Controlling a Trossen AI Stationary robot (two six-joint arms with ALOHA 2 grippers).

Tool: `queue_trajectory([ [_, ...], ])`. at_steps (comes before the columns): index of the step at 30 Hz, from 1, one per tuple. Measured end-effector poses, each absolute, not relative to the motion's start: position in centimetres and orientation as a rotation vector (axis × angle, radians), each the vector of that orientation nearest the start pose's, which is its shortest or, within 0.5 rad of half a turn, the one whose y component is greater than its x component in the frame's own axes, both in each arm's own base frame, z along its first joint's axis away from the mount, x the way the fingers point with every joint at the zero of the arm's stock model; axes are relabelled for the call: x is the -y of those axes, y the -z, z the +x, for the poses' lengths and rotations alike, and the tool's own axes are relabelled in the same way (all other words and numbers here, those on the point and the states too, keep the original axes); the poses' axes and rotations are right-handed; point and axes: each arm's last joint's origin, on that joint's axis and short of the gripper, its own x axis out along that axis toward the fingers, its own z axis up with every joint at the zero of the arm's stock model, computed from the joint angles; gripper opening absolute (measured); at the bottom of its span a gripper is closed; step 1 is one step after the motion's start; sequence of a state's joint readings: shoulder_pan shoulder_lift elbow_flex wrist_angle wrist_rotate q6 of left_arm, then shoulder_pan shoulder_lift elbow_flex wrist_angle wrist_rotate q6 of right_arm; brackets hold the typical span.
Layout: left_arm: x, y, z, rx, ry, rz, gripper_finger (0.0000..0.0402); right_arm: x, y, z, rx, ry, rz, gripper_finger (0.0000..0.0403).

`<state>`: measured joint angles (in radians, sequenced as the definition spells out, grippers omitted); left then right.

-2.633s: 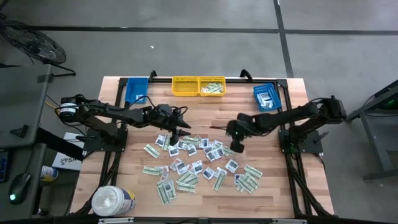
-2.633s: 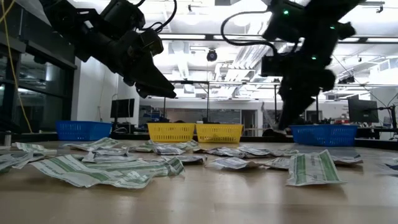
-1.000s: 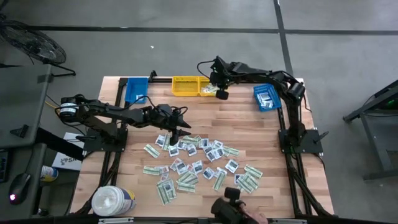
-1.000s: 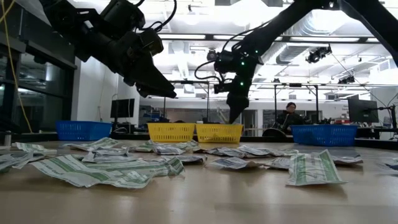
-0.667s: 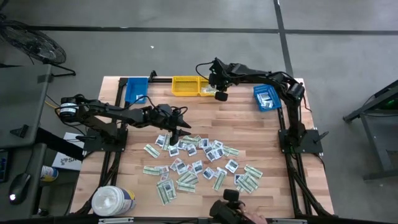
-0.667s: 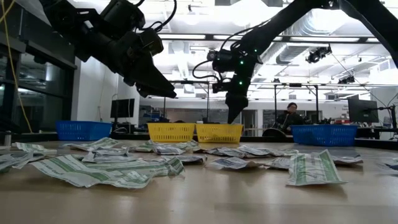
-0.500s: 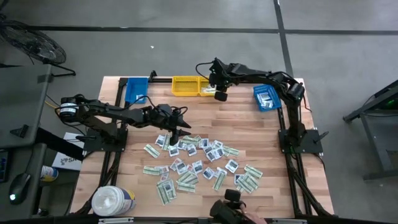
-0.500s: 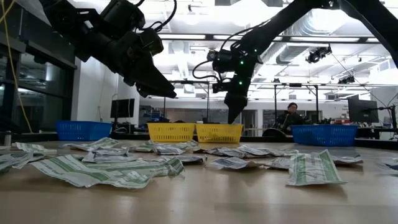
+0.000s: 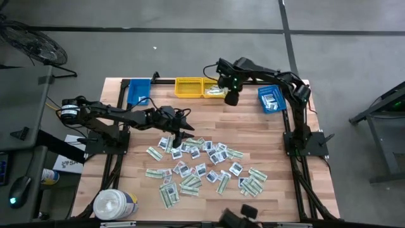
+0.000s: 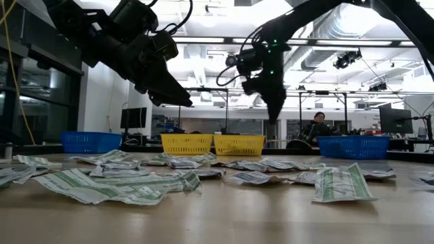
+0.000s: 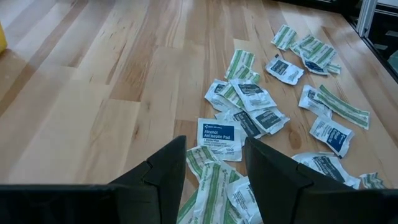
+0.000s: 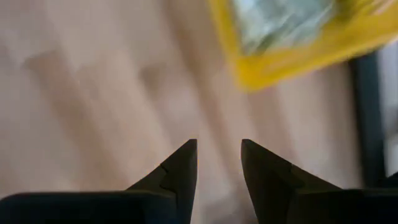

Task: Pick & Place First Aid Supplies
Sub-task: Put the green bandage pack into the right yellow bin

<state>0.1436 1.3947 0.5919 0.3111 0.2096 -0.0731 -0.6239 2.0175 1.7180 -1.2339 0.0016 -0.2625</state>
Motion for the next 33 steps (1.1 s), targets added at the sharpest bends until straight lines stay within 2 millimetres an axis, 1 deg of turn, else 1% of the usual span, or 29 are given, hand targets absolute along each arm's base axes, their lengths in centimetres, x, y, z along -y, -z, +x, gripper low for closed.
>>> queue_trajectory([
  [3, -3.3, -18.3, 27.0, -0.487, 0.047, -0.158, 0.0162, 21.4, -23.3, 30.8, -1.629, 0.275, 0.342, 0.0119],
  [5, -3.3, -18.3, 27.0, -0.487, 0.047, -0.158, 0.0162, 20.4, -23.7, 30.5, -1.671, 0.277, 0.374, 0.0119],
  [9, -3.3, -18.3, 27.0, -0.487, 0.047, -0.158, 0.0162, 17.7, -24.4, 29.7, -1.668, 0.226, 0.407, 0.0119],
  [14, -3.3, -18.3, 27.0, -0.487, 0.047, -0.157, 0.0162, 13.6, -24.6, 27.9, -1.618, 0.233, 0.402, 0.0119],
  [20, -3.3, -18.4, 27.0, -0.486, 0.047, -0.158, 0.0162, 8.7, -23.1, 25.2, -1.551, 0.235, 0.371, 0.0119],
  [25, -3.3, -18.3, 27.0, -0.487, 0.047, -0.159, 0.0162, 5.1, -21.5, 22.8, -1.539, 0.165, 0.294, 0.0119],
  [29, -3.3, -18.3, 27.0, -0.487, 0.045, -0.165, 0.0162, 2.4, -19.6, 21.6, -1.51, 0.018, 0.269, 0.0119],
  [33, -3.3, -18.3, 27.0, -0.487, 0.045, -0.168, 0.0162, -0.1, -17.6, 21.4, -1.439, -0.124, 0.226, 0.0119],
])
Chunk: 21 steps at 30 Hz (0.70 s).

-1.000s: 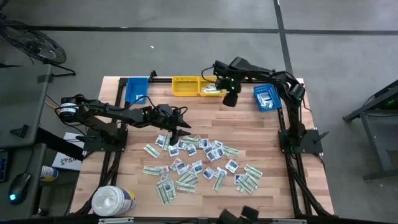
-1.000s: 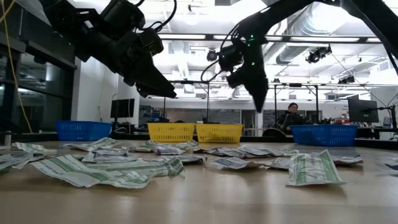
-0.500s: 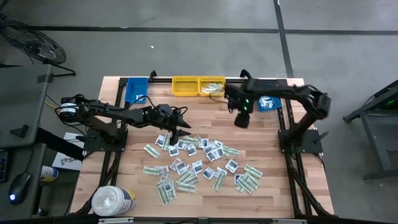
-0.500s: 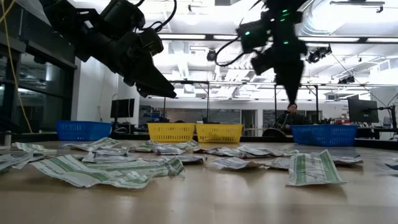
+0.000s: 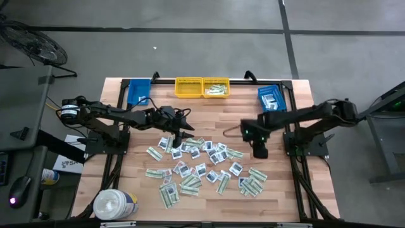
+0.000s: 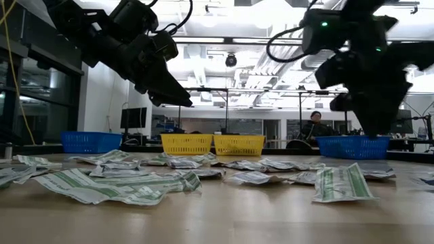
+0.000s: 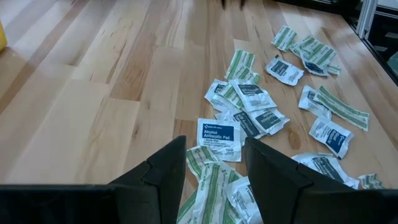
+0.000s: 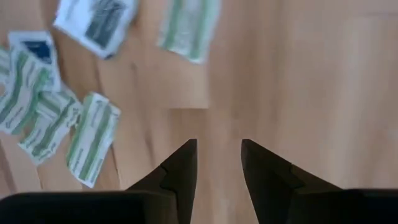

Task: Pick & Place First Aid Supplies
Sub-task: Put the green bandage pack into the right yellow bin

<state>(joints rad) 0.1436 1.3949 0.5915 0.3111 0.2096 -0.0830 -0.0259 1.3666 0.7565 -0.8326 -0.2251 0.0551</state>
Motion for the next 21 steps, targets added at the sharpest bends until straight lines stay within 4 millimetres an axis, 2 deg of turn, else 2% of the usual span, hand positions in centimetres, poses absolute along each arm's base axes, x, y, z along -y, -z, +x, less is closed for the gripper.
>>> queue_trajectory([
  [7, -3.3, -18.3, 27.0, -0.487, 0.044, -0.168, 0.0162, -4.1, -16.0, 21.2, -1.359, -0.248, 0.071, 0.0119],
  [15, -3.3, -18.3, 27.0, -0.487, 0.044, -0.169, 0.0162, -8.0, -16.0, 20.7, -1.288, -0.349, -0.104, 0.0119],
  [21, -3.3, -18.3, 27.0, -0.488, 0.043, -0.173, 0.0162, -10.0, -16.1, 20.1, -1.24, -0.365, -0.216, 0.0119],
])
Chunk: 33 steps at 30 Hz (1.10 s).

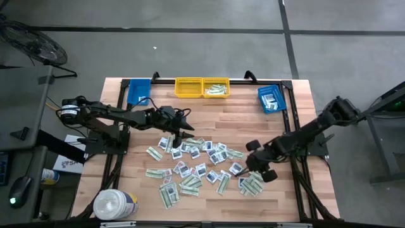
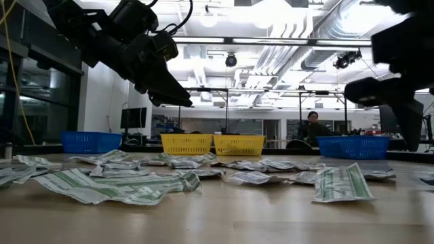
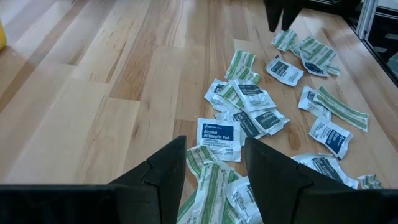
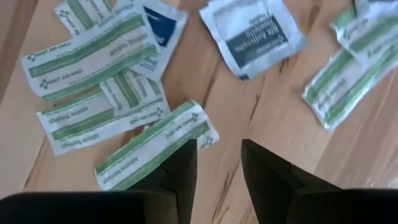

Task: Pick & Place First Aid Supplies
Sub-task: Put the green bandage pack into the right yellow bin

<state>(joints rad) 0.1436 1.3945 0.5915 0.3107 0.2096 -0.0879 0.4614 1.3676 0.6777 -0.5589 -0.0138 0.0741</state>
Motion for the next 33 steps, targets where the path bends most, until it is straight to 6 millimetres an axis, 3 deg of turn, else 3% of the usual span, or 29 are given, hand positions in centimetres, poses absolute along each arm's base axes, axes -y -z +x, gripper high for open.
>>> queue_trajectory([
  [6, -3.3, -18.3, 27.0, -0.488, 0.043, -0.173, 0.0162, -11.2, -14.8, 20.3, -1.246, -0.37, -0.278, 0.0119],
  [20, -3.3, -18.3, 26.9, -0.495, 0.051, -0.192, 0.0162, -11.6, -12.0, 21.1, -1.37, -0.373, -0.273, 0.0112],
  [33, -3.2, -18.1, 26.9, -0.511, 0.05, -0.195, 0.0162, -11.6, -11.9, 21.0, -1.377, -0.351, -0.244, 0.0013],
])
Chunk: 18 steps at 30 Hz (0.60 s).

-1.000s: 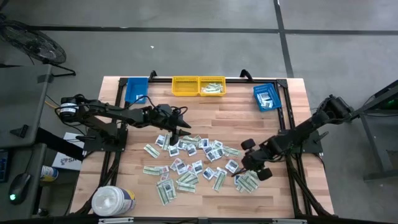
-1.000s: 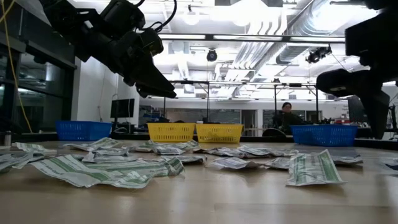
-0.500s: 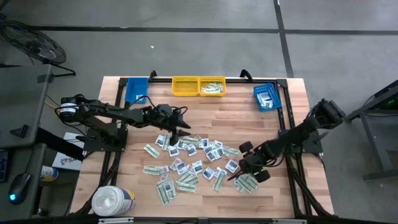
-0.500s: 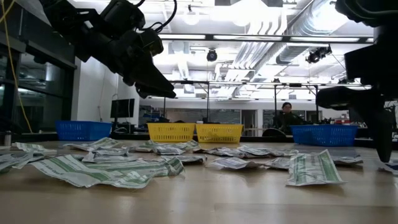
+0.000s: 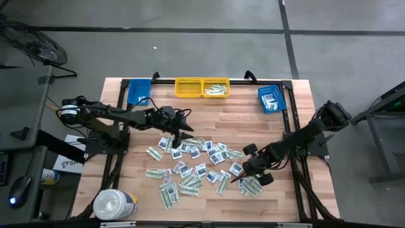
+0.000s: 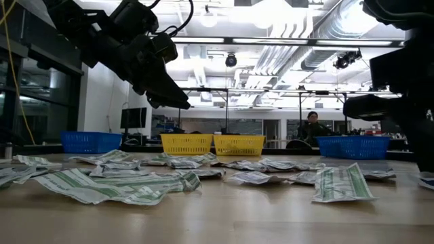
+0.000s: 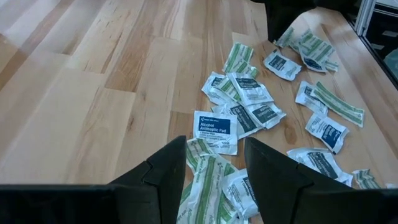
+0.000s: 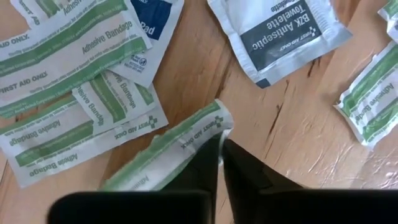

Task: Pick & Place First Aid Supplies
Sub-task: Put the green bandage pack into the right yellow bin

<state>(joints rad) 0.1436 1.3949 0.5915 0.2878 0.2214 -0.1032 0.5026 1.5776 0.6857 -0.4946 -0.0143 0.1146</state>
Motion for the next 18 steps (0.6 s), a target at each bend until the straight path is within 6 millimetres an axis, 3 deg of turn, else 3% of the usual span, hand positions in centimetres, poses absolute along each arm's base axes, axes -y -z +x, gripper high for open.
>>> queue_trajectory([
  [8, -3.2, -18.1, 26.9, -0.511, 0.05, -0.195, 0.0162, -11.0, -12.9, 20.9, -1.352, -0.256, -0.154, 0.0001],
  [18, -3.2, -18.2, 26.9, -0.51, 0.05, -0.194, 0.0162, -8.3, -15.6, 20.8, -1.33, 0.012, -0.087, 0.0],
])
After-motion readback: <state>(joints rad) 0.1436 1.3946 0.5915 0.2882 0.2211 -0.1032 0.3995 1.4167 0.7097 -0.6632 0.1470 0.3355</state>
